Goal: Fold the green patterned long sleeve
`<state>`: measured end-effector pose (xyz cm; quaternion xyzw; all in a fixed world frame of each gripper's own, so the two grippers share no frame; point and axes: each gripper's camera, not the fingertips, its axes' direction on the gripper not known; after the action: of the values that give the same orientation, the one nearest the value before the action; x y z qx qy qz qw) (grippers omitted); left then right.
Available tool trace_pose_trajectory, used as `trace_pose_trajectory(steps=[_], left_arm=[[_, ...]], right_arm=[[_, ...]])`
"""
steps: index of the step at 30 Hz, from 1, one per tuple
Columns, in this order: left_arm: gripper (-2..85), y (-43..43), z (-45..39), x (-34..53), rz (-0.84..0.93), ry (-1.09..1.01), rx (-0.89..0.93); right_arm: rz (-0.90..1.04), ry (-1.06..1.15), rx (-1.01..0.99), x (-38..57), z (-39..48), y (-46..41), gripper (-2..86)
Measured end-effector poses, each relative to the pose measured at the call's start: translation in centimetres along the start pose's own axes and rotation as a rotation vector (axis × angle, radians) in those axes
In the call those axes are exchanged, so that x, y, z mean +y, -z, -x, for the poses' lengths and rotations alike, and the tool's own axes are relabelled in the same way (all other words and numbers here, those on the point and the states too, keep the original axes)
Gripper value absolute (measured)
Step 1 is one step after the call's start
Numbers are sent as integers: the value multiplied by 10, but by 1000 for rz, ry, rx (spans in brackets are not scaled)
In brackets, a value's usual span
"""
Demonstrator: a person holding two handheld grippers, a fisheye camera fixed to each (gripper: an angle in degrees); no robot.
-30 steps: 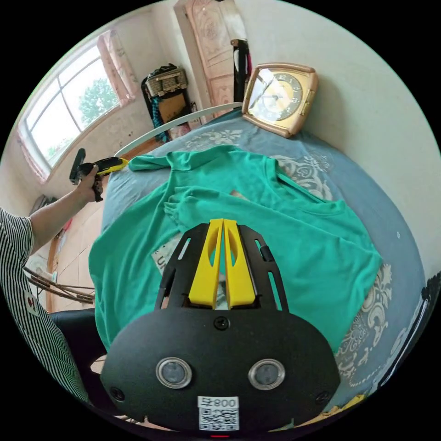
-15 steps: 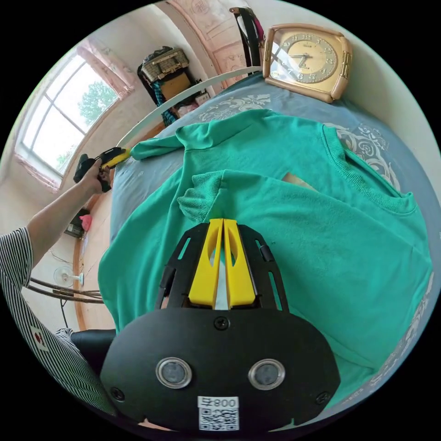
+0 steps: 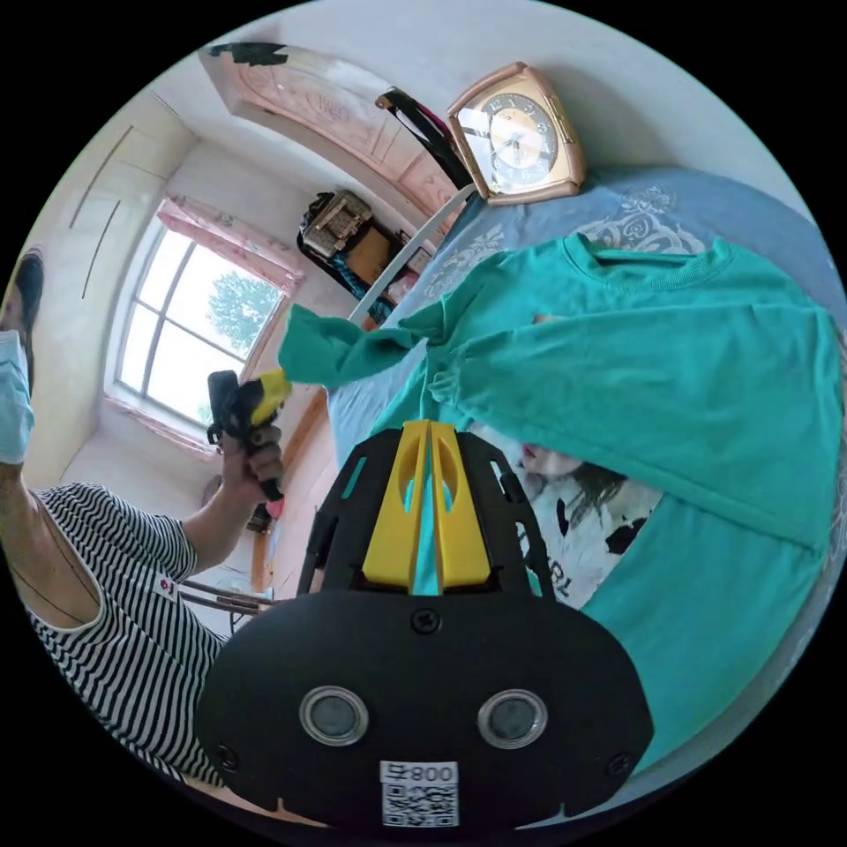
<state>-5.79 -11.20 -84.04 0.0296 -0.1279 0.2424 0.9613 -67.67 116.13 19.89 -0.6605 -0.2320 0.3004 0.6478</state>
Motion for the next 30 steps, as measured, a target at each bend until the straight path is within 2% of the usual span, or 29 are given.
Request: trace_pose_trajectory(steps=[2,4,7,12,19,22,26,30], left_arm=[[14,-56,11,54,222,66,-147],[19,-75,21,85,310,134,-188],[33,-66,23,105,267,189,-162],[73,-41,33,90,162,224,-183],[87,-44,71,77,156,307,-191],[84,-53,100,90,138,408,-106],[61,-53,116,96,79,479,-19],[69,-35,102,88,77,418,-12]], right_arm=[[42,-77,-17,17,-9,-6,16],[74,-112,-48,24,-13,-14,25],[101,-80,-42,22,-2,-28,40],[159,18,-47,0,30,-66,58],[144,135,8,-19,83,-84,73],[187,159,69,-22,99,-95,74],[314,172,128,-25,118,-121,20],[168,268,23,-28,159,-81,7]])
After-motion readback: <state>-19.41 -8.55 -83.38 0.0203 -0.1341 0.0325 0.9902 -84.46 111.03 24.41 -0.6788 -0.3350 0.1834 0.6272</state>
